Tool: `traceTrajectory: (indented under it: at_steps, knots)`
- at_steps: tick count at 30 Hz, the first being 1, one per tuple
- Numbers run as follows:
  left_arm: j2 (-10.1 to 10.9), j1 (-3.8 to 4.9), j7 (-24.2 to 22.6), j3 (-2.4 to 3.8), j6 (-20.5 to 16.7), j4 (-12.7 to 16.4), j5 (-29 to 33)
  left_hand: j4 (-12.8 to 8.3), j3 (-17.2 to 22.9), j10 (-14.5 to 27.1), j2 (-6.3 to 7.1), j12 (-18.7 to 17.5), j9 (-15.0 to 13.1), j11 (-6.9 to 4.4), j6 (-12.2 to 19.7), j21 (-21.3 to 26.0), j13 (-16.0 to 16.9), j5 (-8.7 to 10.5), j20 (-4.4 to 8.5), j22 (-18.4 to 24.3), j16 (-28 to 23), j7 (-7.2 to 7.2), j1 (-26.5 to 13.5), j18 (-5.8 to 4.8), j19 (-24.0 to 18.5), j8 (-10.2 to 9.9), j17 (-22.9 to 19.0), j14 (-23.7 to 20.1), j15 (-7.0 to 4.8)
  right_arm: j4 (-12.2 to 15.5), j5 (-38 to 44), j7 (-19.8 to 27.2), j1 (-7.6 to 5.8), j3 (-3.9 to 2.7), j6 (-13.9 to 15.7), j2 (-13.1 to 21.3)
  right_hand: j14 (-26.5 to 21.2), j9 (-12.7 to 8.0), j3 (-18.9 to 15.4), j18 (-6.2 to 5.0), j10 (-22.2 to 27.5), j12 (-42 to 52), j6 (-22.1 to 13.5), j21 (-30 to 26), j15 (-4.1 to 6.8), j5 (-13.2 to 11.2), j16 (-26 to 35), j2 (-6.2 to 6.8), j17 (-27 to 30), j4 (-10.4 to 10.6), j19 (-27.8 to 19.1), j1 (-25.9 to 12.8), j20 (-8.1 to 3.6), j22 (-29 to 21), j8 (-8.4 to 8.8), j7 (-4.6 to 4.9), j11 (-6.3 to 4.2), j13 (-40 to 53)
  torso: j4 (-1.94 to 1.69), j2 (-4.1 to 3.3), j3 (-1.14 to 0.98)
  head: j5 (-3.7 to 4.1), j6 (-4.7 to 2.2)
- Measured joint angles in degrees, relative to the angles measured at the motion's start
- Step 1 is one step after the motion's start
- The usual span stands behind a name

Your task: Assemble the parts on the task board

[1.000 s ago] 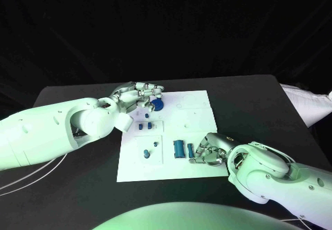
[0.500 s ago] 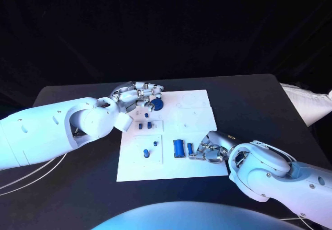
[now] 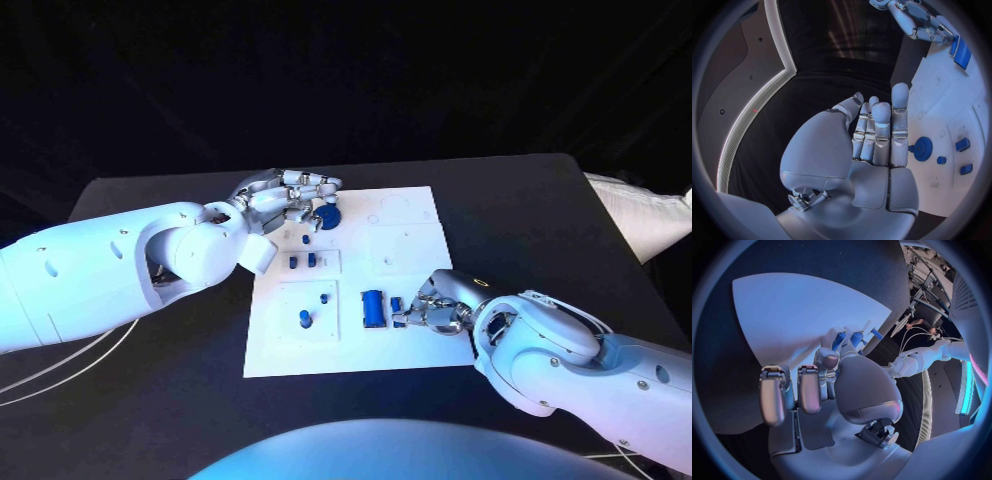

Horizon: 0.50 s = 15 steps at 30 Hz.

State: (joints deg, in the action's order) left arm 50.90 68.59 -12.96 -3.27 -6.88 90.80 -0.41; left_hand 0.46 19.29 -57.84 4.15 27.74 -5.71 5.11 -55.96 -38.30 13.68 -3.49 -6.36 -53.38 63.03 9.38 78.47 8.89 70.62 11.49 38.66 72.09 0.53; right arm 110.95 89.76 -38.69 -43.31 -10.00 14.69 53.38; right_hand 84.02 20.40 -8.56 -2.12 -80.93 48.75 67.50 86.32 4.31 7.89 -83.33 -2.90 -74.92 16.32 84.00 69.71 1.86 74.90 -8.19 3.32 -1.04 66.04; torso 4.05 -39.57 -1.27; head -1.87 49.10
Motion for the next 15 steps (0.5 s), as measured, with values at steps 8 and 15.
traceTrajectory:
  at_steps: [8,15]
  knots:
    - [0.0,0.0,0.04,0.0,0.04,0.02,-0.07,0.0,0.0,0.0,0.0,0.0,0.0,0.0,0.0,0.0,0.0,0.0,0.0,0.0,0.0,0.0,0.0,0.0,0.0,0.0,0.0,0.0,0.0,-0.45,0.51,0.0,-0.05,-0.04,-0.18,-0.42,0.0,0.15,0.69,0.0,0.0,0.0,0.11,0.0,0.0,-0.76,0.0,0.33,0.0,-3.87,0.0,6.44,0.0,0.0,-0.22,-0.1,0.0,0.06,0.02,0.03,0.0,0.0,0.07]
    - [-0.04,0.0,0.06,0.0,0.07,0.02,-0.11,0.0,0.0,0.0,0.0,0.0,0.0,0.0,0.0,0.0,0.0,0.0,0.0,0.0,0.0,0.0,0.0,0.0,0.0,0.0,0.0,0.0,0.0,-1.04,1.16,-0.01,-0.14,-0.12,-0.46,-1.38,0.0,0.15,0.98,0.0,0.0,0.0,0.17,0.0,0.0,-3.13,0.0,0.79,0.01,-5.66,0.0,8.76,0.0,0.05,-0.22,-0.16,0.0,0.07,0.02,0.05,-0.02,0.03,0.14]
